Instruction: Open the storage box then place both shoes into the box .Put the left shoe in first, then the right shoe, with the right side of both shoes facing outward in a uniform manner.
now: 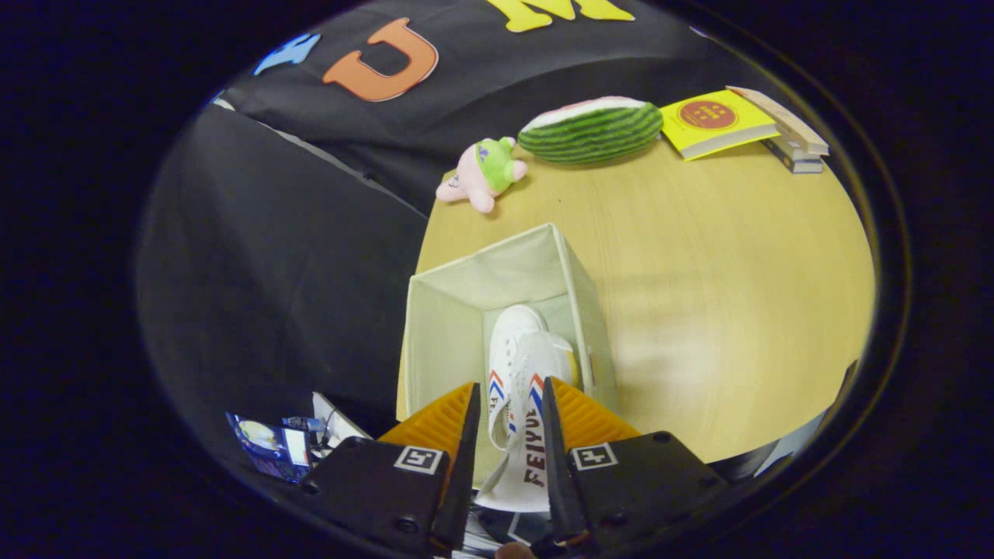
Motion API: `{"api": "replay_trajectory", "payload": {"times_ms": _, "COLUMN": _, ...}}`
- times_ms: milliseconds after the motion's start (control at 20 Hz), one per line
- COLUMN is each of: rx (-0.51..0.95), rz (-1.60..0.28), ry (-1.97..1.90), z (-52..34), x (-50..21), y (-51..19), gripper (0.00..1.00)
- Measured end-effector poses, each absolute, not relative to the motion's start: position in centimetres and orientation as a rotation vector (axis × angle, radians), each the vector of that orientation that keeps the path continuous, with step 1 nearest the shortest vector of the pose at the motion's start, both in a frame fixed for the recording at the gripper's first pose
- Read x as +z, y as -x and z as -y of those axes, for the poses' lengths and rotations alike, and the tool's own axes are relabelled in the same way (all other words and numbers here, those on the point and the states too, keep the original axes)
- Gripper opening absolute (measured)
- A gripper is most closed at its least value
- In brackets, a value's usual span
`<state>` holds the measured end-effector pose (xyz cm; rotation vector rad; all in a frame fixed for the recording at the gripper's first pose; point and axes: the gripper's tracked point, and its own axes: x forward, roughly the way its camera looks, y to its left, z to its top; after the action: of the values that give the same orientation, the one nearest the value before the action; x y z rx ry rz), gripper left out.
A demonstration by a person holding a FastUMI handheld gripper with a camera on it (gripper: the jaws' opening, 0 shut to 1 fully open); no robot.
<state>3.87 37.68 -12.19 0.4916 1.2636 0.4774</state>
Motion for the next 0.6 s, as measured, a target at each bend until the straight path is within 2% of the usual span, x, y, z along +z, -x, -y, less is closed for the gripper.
{"api": "replay_trajectory", "payload": {"times_ms": 150, "rx": 0.491, "rz": -1.202, "ry": -0.485, "z": -36.9, "x": -10.8, "y": -4.0, "gripper": 0.48}}
{"api": "replay_trajectory", "payload": {"times_ms": 300, "rx": 0.5, "rz": -1.021, "ry": -0.418, "z": -35.3, "x": -9.4, "y": -5.9, "gripper": 0.53}}
{"api": "replay_trajectory", "payload": {"times_ms": 500, "rx": 0.507, "rz": -0.726, "ry": -0.373, "z": -32.8, "x": -4.8, "y": -7.0, "gripper": 0.66}}
{"api": "replay_trajectory", "payload": {"times_ms": 600, "rx": 0.487, "rz": -0.557, "ry": -0.34, "z": -30.8, "x": -2.4, "y": -7.3, "gripper": 0.8}}
